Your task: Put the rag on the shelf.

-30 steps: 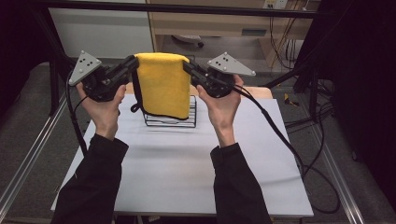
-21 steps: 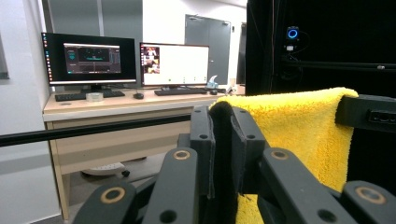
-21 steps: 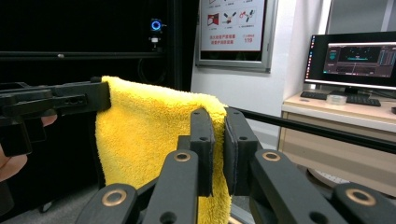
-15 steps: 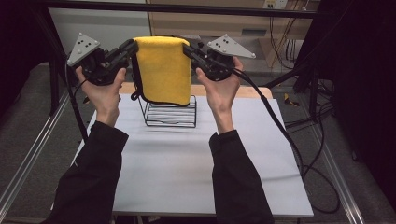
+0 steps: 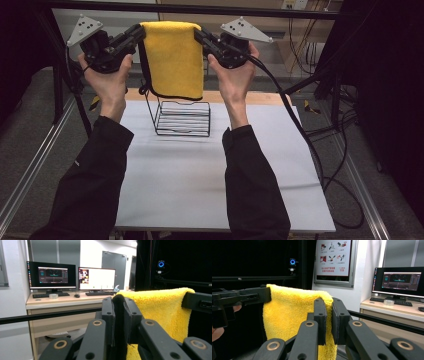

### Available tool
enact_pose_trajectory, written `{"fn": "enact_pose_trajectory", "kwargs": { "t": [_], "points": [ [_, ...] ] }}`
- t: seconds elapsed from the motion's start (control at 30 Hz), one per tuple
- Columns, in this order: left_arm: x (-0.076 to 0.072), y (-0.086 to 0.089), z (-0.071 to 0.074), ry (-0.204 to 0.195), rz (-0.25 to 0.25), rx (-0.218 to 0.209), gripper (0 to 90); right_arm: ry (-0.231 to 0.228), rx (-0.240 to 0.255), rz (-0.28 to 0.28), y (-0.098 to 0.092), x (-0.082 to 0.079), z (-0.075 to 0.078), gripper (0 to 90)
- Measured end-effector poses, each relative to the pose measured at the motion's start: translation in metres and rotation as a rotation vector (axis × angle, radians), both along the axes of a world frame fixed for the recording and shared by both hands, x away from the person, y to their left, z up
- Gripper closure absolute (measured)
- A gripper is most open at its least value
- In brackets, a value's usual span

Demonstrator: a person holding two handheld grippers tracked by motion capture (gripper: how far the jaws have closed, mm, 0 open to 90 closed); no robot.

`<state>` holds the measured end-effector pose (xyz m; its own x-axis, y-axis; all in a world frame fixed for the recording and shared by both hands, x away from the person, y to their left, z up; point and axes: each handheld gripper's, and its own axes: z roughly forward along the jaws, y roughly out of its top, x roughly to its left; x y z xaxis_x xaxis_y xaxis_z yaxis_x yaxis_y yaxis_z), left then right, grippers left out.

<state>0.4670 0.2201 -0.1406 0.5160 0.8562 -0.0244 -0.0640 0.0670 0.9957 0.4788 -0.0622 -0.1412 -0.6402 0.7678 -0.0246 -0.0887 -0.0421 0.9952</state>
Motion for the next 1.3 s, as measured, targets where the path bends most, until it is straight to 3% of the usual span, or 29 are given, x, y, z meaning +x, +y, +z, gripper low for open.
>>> {"fn": "enact_pose_trajectory", "kwargs": {
  "t": [0.27,0.33,0.53,0.77,1.0,1.13,1.3],
  "points": [
    [0.009,0.0,0.014,-0.022,0.015,0.015,80.6,-0.008,0.014,-0.009,0.002,0.01,0.011,83.7],
    [0.011,0.0,0.016,-0.006,0.01,0.013,80.6,-0.011,0.018,-0.01,0.002,0.013,0.013,83.7],
    [0.018,-0.003,0.025,-0.031,0.033,0.034,80.5,-0.027,0.023,-0.024,0.003,0.021,0.019,83.7],
    [0.029,-0.003,0.031,-0.03,0.036,0.025,80.5,-0.036,0.03,-0.031,0.005,0.03,0.024,83.7],
    [0.04,-0.004,0.03,-0.018,0.033,-0.003,80.5,-0.05,0.007,-0.051,0.006,0.037,0.028,83.7],
    [0.046,-0.003,0.029,-0.036,0.043,0.015,80.5,-0.048,-0.005,-0.053,0.007,0.042,0.029,83.7],
    [0.057,-0.002,0.022,-0.016,0.039,0.011,80.4,-0.039,-0.03,-0.057,0.009,0.049,0.025,83.7]
  ]
}}
